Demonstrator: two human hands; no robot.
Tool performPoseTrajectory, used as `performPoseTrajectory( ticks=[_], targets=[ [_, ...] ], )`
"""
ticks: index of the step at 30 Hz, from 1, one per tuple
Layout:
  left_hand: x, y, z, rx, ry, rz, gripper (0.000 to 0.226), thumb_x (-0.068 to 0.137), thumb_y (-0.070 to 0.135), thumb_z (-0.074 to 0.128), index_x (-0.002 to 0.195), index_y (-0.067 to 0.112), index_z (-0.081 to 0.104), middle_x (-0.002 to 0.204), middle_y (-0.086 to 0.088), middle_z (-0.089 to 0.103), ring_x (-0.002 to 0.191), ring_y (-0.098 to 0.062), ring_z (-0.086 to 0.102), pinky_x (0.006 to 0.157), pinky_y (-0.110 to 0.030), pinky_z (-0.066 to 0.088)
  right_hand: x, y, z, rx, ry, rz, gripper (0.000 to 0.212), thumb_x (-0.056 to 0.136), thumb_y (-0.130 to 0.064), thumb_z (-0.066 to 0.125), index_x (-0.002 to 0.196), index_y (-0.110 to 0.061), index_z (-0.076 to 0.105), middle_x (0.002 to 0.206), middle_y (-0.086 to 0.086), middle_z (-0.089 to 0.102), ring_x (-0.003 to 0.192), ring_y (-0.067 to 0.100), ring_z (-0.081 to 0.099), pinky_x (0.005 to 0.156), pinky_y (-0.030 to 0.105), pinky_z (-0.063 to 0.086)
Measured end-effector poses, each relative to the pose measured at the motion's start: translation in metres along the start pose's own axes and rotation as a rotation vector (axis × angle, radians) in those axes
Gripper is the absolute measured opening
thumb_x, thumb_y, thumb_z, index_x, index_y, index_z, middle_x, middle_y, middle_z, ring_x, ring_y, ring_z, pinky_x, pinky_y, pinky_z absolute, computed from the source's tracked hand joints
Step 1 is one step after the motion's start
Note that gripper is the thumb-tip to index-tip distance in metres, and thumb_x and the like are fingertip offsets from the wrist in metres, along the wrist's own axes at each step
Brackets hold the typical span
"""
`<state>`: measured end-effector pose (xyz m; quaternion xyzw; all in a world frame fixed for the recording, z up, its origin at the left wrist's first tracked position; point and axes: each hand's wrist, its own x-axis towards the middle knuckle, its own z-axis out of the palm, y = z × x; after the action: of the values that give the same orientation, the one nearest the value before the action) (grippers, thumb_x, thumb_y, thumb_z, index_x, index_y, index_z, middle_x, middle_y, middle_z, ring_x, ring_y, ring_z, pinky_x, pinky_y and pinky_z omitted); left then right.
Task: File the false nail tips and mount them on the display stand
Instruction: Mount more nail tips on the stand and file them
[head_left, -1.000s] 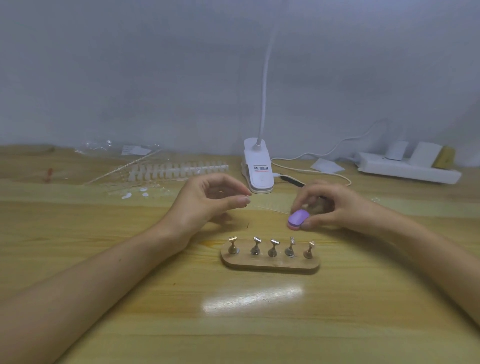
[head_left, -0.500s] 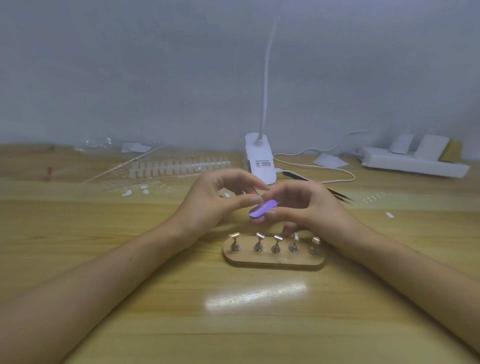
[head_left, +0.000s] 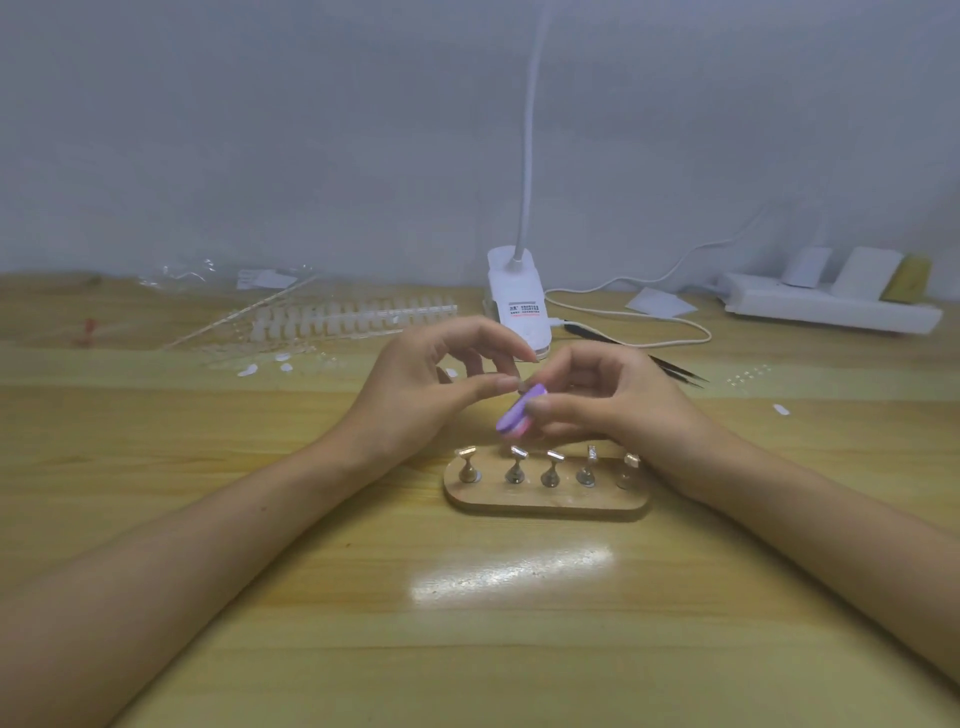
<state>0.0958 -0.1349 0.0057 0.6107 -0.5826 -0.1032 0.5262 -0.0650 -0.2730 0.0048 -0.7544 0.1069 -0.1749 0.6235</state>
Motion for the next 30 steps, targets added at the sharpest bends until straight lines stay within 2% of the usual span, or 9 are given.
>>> performPoseTrajectory(
  ticks=[3,6,10,13,17,20,24,26,30],
  targets=[
    [0.001,-0.001,0.0,0.014,0.027,0.005,0.013,0.082,0.019,0.074,0.092,0.029,0.073,0.083,0.012,0.068,0.073,-0.006,0.055,0.059,-0.019,0.039,0.001,-0.001,-0.002,0.117,0.154,-0.011,0.019,0.081,-0.016,0.075,0.092,-0.003,0.066,0.095,0.019,0.076,0.091,0.028,0.074,0.082,0.037,0.06],
    [0.001,-0.001,0.0,0.042,0.019,0.023,0.015,0.083,0.015,0.075,0.091,0.027,0.072,0.084,0.013,0.067,0.071,-0.005,0.053,0.057,-0.019,0.038,0.001,-0.002,-0.002,0.024,0.005,0.03,0.016,0.086,-0.013,0.075,0.094,-0.002,0.066,0.096,0.02,0.075,0.093,0.031,0.074,0.086,0.041,0.06],
    [0.002,-0.001,0.0,0.031,0.032,0.006,0.015,0.083,0.014,0.075,0.088,0.028,0.071,0.085,0.014,0.067,0.07,-0.003,0.051,0.06,-0.019,0.039,0.002,-0.003,-0.003,0.115,0.131,0.002,0.02,0.083,-0.015,0.073,0.094,0.0,0.066,0.096,0.02,0.075,0.091,0.029,0.074,0.085,0.037,0.059],
    [0.001,-0.001,0.001,0.042,0.011,0.023,0.015,0.083,0.013,0.075,0.088,0.026,0.071,0.087,0.012,0.069,0.069,-0.003,0.051,0.059,-0.02,0.039,0.001,-0.003,-0.001,0.036,0.0,0.03,0.018,0.087,-0.009,0.073,0.097,0.003,0.066,0.096,0.02,0.075,0.092,0.033,0.074,0.081,0.036,0.06],
    [0.002,-0.001,0.0,0.019,0.037,0.007,0.016,0.083,0.013,0.075,0.086,0.028,0.071,0.087,0.012,0.069,0.068,-0.002,0.049,0.061,-0.026,0.04,0.003,-0.002,-0.004,0.141,0.121,-0.013,0.021,0.085,-0.011,0.071,0.097,0.006,0.065,0.095,0.022,0.075,0.09,0.029,0.074,0.083,0.035,0.06],
    [0.001,0.0,0.001,0.025,0.007,0.021,0.015,0.083,0.01,0.075,0.086,0.025,0.071,0.087,0.012,0.069,0.069,-0.002,0.05,0.06,-0.025,0.039,0.002,-0.001,-0.002,0.037,-0.034,0.005,0.02,0.088,-0.009,0.072,0.099,0.006,0.065,0.096,0.02,0.075,0.092,0.032,0.074,0.085,0.038,0.06],
    [0.001,0.001,0.001,0.003,0.005,0.025,0.014,0.083,0.009,0.075,0.086,0.022,0.071,0.086,0.011,0.069,0.068,-0.001,0.051,0.06,-0.025,0.038,0.006,0.001,-0.006,0.142,0.126,-0.008,0.023,0.085,-0.011,0.072,0.099,0.006,0.066,0.099,0.023,0.074,0.094,0.029,0.073,0.088,0.035,0.059],
    [0.0,0.001,0.001,-0.006,-0.02,0.031,0.014,0.083,0.009,0.075,0.086,0.022,0.071,0.084,0.01,0.069,0.067,-0.001,0.05,0.06,-0.023,0.038,0.007,0.0,-0.008,0.13,0.074,0.023,0.03,0.082,-0.014,0.073,0.102,0.008,0.066,0.099,0.021,0.075,0.094,0.027,0.073,0.084,0.029,0.058],
    [0.0,0.002,0.003,-0.018,0.001,0.022,0.017,0.082,0.009,0.075,0.084,0.025,0.071,0.085,0.014,0.068,0.068,0.0,0.05,0.061,-0.023,0.039,0.008,0.0,-0.012,0.155,0.046,0.046,0.037,0.08,-0.016,0.074,0.105,0.01,0.065,0.102,0.022,0.074,0.098,0.029,0.073,0.084,0.031,0.058]
  ],
)
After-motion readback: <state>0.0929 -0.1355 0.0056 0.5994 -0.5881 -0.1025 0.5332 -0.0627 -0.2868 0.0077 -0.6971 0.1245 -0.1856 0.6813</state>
